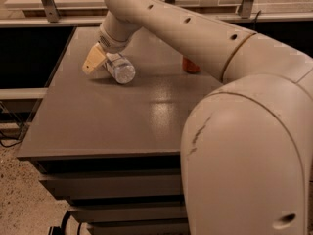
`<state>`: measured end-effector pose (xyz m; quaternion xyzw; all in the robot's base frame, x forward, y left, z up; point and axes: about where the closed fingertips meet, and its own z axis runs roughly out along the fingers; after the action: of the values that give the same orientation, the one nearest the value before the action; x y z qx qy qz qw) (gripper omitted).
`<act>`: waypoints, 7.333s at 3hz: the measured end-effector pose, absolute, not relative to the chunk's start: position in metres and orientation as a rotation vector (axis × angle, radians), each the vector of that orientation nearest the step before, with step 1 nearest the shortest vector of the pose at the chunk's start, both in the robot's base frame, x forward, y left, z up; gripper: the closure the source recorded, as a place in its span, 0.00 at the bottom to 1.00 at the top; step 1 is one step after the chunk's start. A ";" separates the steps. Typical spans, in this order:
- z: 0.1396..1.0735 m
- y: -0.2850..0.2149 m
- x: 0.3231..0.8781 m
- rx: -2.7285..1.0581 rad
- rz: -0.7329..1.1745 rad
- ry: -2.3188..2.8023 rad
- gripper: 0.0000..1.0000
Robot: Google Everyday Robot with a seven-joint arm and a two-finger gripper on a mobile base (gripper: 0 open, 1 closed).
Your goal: Place blue plastic bottle upright
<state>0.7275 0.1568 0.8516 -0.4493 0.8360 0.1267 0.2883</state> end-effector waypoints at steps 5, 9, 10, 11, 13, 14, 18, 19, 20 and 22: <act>0.870 0.127 0.680 -1.363 0.380 2.184 1.00; 0.898 0.109 0.635 -1.148 0.759 1.781 1.00; 0.898 0.109 0.635 -1.148 0.759 1.781 1.00; 0.910 0.106 0.629 -1.172 0.775 1.702 1.00; 0.993 0.090 0.580 -1.288 0.801 1.353 1.00; 1.017 0.088 0.566 -1.311 0.790 1.280 1.00; 1.017 0.022 0.546 -1.113 0.930 1.181 1.00; 1.017 0.022 0.546 -1.113 0.930 1.181 1.00; 1.017 0.007 0.557 -1.041 0.973 1.169 1.00; 1.029 -0.033 0.575 -0.919 1.053 1.099 1.00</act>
Offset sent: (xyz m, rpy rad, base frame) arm 0.0072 0.0037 -0.0002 -0.0641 0.0386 0.0473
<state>0.5750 -0.0334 1.0290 -0.4012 0.4801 0.4598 0.6302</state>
